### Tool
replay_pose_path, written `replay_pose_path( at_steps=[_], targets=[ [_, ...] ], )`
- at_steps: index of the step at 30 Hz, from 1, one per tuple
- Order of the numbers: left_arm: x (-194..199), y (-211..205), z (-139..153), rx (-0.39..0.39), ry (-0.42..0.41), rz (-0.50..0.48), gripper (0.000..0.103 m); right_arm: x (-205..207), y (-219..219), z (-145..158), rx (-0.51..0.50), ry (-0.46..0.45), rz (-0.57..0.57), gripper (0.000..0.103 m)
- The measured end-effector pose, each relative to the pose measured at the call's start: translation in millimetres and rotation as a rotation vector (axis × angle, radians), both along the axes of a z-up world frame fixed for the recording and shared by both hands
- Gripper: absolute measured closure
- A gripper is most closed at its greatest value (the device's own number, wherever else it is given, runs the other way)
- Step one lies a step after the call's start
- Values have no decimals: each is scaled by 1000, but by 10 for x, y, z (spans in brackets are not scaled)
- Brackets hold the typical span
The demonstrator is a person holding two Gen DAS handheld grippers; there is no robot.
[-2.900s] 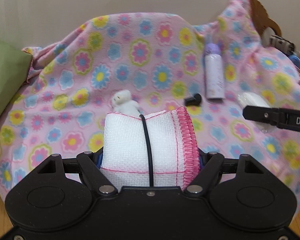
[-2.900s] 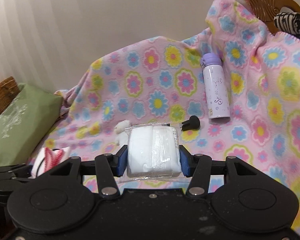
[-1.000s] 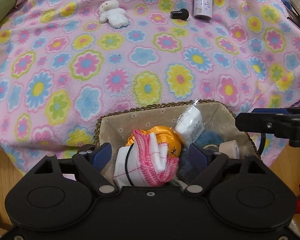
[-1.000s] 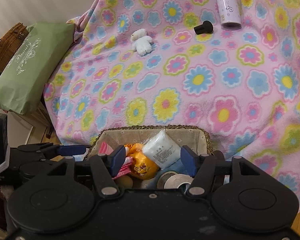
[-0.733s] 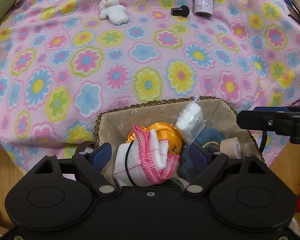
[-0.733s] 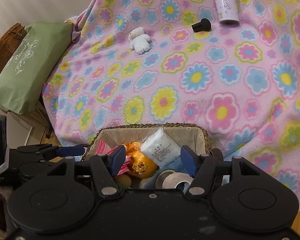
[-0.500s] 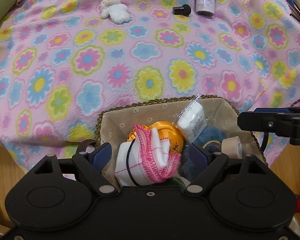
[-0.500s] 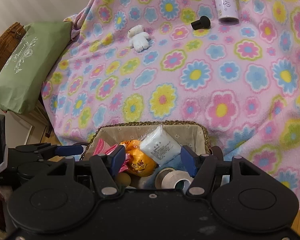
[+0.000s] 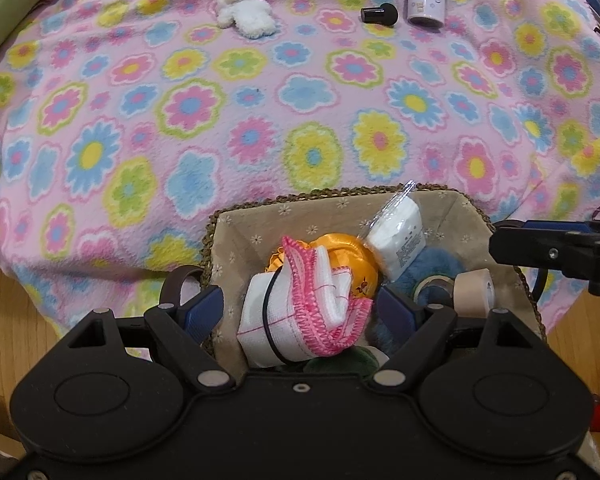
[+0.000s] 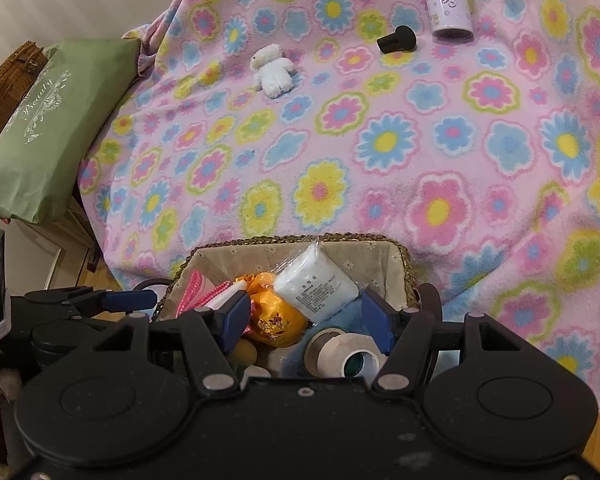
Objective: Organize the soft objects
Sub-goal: 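Withdraw both grippers from the basket back toward the blanket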
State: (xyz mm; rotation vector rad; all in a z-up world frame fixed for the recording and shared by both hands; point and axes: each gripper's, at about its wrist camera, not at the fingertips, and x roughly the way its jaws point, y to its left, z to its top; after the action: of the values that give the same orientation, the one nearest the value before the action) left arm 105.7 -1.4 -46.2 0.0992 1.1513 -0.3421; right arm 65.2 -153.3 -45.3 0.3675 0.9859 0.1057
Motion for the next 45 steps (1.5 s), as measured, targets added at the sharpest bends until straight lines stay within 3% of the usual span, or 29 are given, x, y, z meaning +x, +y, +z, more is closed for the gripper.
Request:
replay_pose_path(
  at_steps=[29,35,45],
  targets=[
    [31,-61,-23,24,27,13,23,-94,-81,-60,34,6,-7,39],
    [171,-68,143,12,-51,1,22,21,-120,36,10,-51,-12,37],
    [895,7,253,22,-271,96,22,665,-282,163,-87,-198,-79,34]
  ],
)
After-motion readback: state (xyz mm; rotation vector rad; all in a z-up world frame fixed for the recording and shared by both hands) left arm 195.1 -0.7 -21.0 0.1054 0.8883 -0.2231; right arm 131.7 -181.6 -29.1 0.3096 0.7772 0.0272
